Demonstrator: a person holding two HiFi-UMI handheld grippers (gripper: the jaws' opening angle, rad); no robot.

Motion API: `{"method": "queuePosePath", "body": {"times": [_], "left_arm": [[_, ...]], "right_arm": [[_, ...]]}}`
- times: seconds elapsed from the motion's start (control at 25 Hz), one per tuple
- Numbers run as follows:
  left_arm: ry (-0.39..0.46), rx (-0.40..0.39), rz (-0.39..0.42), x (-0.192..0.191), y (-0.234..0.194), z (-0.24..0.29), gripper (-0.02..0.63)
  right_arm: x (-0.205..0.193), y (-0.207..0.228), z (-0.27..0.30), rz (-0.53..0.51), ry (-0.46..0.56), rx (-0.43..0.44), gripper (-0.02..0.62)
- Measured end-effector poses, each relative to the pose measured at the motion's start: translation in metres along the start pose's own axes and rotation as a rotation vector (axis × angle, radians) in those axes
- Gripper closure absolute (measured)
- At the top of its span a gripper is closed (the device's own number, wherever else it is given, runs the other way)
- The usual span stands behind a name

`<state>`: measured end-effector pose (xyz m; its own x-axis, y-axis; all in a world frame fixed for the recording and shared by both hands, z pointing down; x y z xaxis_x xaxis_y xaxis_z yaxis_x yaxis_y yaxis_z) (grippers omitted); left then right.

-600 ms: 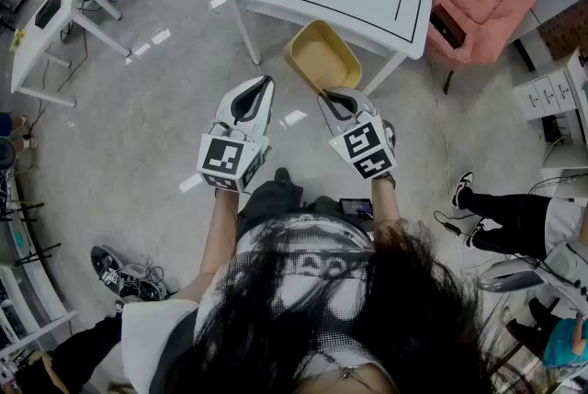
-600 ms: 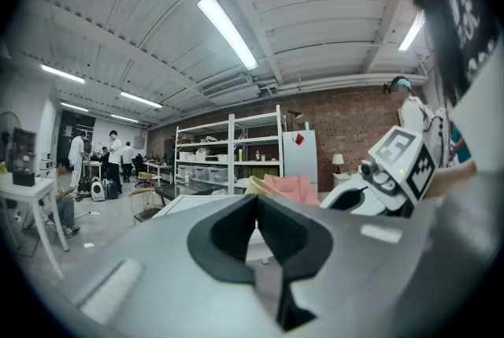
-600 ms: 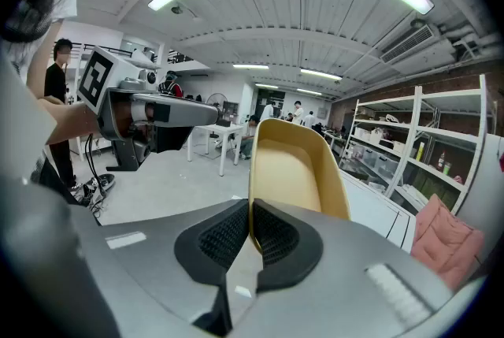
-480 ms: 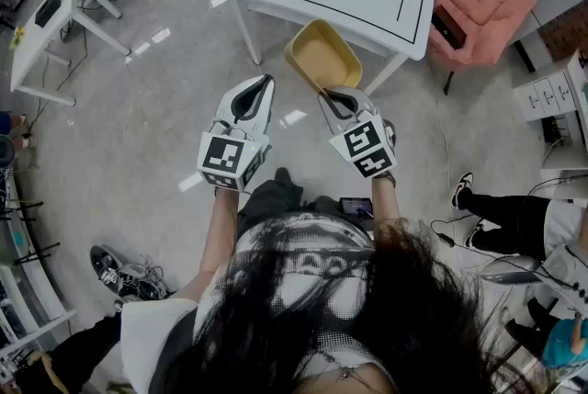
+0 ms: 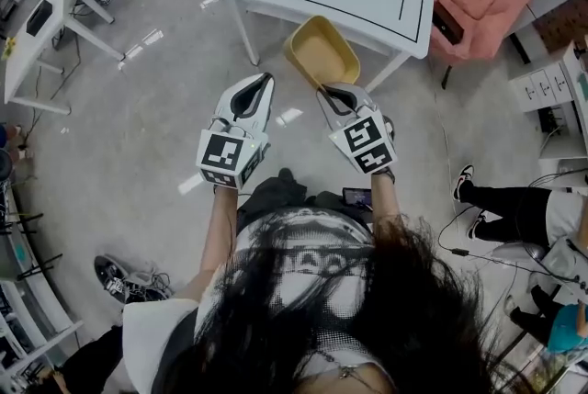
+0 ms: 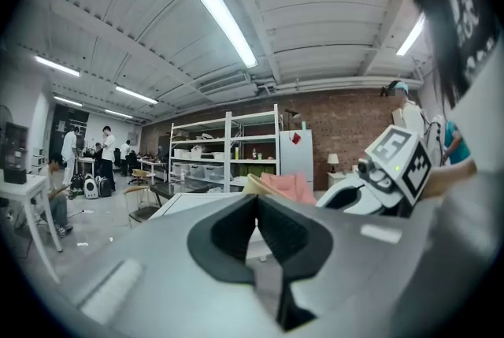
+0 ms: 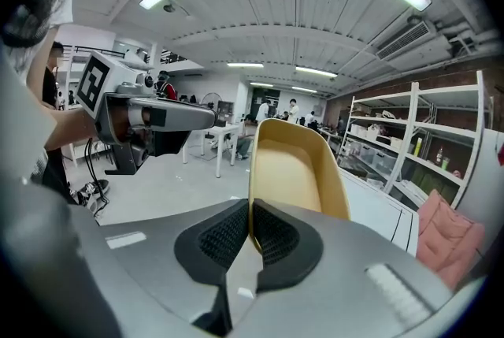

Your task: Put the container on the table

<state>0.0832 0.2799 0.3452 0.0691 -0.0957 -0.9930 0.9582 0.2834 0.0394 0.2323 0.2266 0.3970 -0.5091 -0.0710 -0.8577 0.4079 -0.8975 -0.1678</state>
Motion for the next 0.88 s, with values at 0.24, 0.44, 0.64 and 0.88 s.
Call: {"method": "queuePosePath", "body": {"times": [0.24,0.44,0.64,0.88], "left_arm": [[-0.003,-0.043,0.014,-0.005,-0.027,-0.006,0.606],[-0.011,-0.059,-0.004,-0.015,-0.045,-0.006,0.606],[-0.021,-0.062,-0.03,-0.023,-0.061,0.0,0.606],[-0.039,-0.045,-0.053,-0.032,-0.087,0.017,0.606]], "right_arm": [[0.009,-0.011,0.024,0.025,-0.001,-0.027,0.575],[0.016,-0.015,0.042,0.01,-0.031,-0.028,0.575],[0.021,-0.012,0.06,0.001,-0.063,-0.013,0.575],[0.027,-0.001,0.096,-0.009,-0.082,0.025,0.575]]}}
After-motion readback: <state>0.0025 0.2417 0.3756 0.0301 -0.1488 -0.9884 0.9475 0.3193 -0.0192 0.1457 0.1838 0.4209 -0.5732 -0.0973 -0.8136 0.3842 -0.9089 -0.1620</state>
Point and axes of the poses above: the fingertips, and each gripper's own axes: z forward along the fingers, y to its right, x out of its top, the point moved 6 cm from there along -z, backward along the fingers, and after that the axes turned 2 degrees about x, right-handed, at the moved point
